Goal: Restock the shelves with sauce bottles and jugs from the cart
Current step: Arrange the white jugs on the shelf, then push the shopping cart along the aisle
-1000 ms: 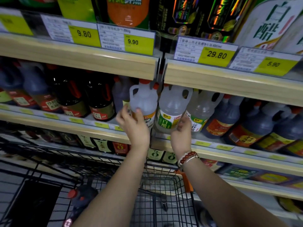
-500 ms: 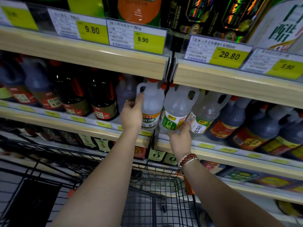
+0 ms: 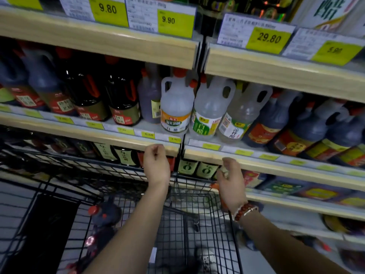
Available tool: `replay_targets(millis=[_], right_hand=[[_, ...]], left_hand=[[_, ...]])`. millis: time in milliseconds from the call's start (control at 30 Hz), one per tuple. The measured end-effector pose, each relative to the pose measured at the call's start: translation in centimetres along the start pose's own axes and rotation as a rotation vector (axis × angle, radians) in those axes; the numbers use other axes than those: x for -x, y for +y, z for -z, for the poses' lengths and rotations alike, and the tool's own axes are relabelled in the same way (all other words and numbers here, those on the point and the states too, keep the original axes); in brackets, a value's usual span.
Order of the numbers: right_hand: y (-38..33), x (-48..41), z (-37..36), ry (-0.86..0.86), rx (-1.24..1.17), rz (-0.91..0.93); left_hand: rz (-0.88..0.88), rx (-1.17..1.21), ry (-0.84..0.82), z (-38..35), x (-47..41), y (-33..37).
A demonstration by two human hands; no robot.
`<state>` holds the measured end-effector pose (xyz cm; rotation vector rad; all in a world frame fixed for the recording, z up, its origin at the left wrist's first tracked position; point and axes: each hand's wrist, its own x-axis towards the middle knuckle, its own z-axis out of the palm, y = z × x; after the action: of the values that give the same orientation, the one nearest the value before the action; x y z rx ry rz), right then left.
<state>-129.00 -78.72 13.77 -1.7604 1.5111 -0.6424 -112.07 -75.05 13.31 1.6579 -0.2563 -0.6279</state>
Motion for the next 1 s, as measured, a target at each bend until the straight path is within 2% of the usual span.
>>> replay_targets(millis=[167, 300, 367, 467, 567, 733, 900, 1000], right_hand=[[7.4, 4.8, 1.2, -0.487, 0.447, -0.045], [13.1, 6.8, 2.5, -0.942, 0.787, 0.083], [15.2, 6.9, 3.6, -1.068, 0.892, 0.191], [16.4, 6.4, 4.8, -1.151, 1.017, 0.372], [16.6, 6.1, 5.2, -1.156, 1.018, 0.503], [17.8, 5.4, 5.8, -1.225, 0.966, 0.663], [18.5, 5.7, 5.6, -1.285, 0.970, 0.758], [19.6, 6.5, 5.4, -1.252, 0.948, 0.808]], left_hand=[[0.278, -0.277, -0.225, 0.8, 4.9, -5.0], [0.399, -0.475, -0.454, -0.3, 8.8, -8.1], [0.439, -0.569, -0.554, -1.3, 10.9, -10.2], [0.495, -0.720, -0.633, -2.6, 14.4, -12.4], [0.574, -0.798, -0.709, -4.0, 17.4, -13.7], [0.743, -0.792, -0.784, -5.2, 22.8, -15.1], [0.690, -0.764, -0.736, -5.4, 26.0, -16.0], [0.659, -0.827, -0.695, -5.6, 26.8, -16.2]])
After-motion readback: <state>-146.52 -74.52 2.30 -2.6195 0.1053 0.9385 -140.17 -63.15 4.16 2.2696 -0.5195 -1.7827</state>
